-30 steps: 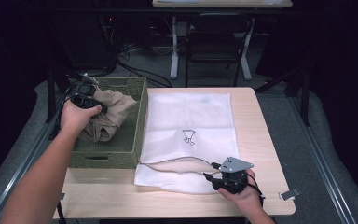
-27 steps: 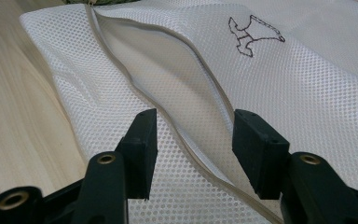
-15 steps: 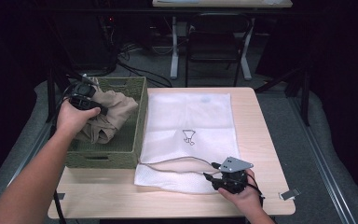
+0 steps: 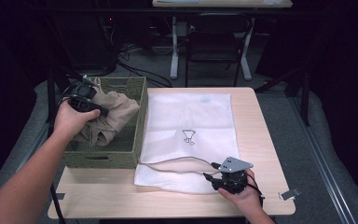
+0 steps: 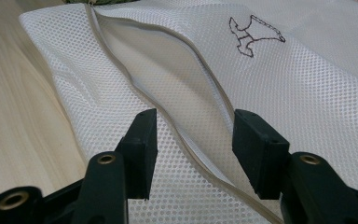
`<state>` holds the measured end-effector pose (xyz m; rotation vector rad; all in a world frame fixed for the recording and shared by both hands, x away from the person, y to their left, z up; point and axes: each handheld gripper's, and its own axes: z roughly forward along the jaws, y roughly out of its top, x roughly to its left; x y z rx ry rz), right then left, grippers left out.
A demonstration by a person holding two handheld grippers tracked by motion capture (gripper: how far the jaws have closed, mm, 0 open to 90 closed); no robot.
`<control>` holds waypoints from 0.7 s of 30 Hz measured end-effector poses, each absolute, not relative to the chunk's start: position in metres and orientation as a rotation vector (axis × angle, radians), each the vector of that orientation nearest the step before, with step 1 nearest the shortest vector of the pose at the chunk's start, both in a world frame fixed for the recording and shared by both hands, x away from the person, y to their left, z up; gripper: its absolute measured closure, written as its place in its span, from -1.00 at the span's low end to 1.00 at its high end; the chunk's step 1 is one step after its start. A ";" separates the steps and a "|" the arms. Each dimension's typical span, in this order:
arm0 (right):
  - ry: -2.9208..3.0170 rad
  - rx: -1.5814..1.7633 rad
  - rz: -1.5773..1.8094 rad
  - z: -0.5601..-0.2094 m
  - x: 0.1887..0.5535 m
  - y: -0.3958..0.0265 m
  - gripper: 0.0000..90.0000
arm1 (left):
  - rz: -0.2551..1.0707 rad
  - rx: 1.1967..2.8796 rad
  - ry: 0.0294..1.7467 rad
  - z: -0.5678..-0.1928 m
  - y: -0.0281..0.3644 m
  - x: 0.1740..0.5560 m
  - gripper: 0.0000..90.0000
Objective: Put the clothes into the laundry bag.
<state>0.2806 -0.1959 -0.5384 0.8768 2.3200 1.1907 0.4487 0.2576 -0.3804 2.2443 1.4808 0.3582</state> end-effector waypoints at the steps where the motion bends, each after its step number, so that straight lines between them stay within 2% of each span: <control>1: 2.321 0.877 1.192 -0.538 0.281 -0.196 0.12 | 0.360 2.244 1.477 -0.379 0.257 0.448 0.36; 21: 2.322 0.877 1.191 -0.538 0.281 -0.196 0.12 | 0.356 2.297 1.376 -0.363 0.240 0.431 0.36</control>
